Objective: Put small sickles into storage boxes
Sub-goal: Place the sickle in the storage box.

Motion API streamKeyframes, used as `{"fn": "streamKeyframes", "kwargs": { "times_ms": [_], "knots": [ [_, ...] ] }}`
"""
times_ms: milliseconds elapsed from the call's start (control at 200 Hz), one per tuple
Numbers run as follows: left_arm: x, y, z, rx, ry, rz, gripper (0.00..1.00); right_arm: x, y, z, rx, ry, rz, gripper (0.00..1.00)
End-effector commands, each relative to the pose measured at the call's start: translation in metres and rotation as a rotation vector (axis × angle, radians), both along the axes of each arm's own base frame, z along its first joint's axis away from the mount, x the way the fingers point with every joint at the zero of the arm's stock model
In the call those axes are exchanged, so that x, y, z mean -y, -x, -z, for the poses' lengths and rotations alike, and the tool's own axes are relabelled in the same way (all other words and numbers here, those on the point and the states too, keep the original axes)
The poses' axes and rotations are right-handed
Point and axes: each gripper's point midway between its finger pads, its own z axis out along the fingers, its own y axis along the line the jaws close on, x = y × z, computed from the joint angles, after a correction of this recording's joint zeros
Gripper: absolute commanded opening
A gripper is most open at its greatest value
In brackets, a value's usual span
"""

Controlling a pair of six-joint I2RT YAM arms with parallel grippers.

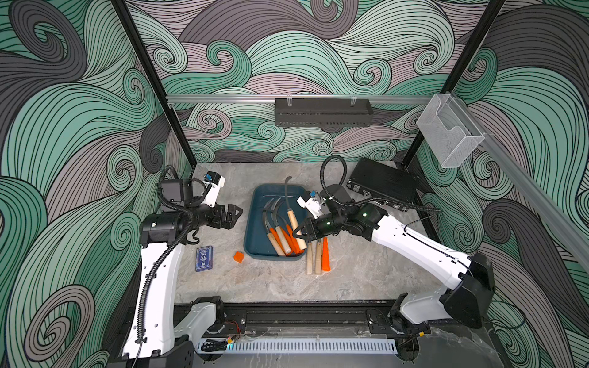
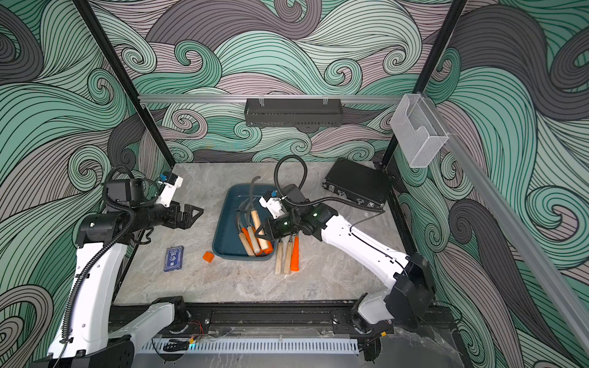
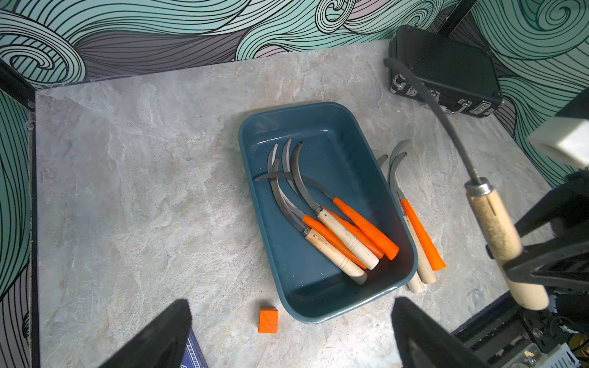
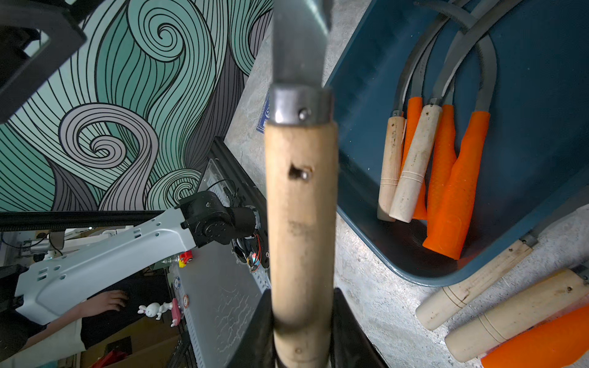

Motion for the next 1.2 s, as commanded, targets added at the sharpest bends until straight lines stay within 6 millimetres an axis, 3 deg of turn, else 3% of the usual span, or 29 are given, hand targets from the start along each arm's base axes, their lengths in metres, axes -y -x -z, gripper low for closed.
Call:
{"fn": "streamKeyframes", "kwargs": {
  "times_ms": [0, 360, 620, 1196],
  "knots": [
    [0.004, 0.003, -0.017, 0.025, 0.023, 0.005, 0.98, -0.014, -0.006, -0.011, 0.024, -0.029, -0.004, 0.03],
    [0.007, 0.003, -0.033, 0.062, 0.034, 0.014, 0.99, -0.046, -0.014, 0.043, -0.006, 0.136, 0.001, 0.03],
    [0.01, 0.003, -0.045, 0.082, 0.057, 0.027, 0.99, -0.056, -0.029, 0.086, -0.048, 0.259, 0.047, 0.03],
    [0.014, 0.004, -0.045, 0.074, 0.076, 0.036, 0.99, -0.073, -0.045, 0.135, -0.078, 0.432, 0.054, 0.05]
  ]
}}
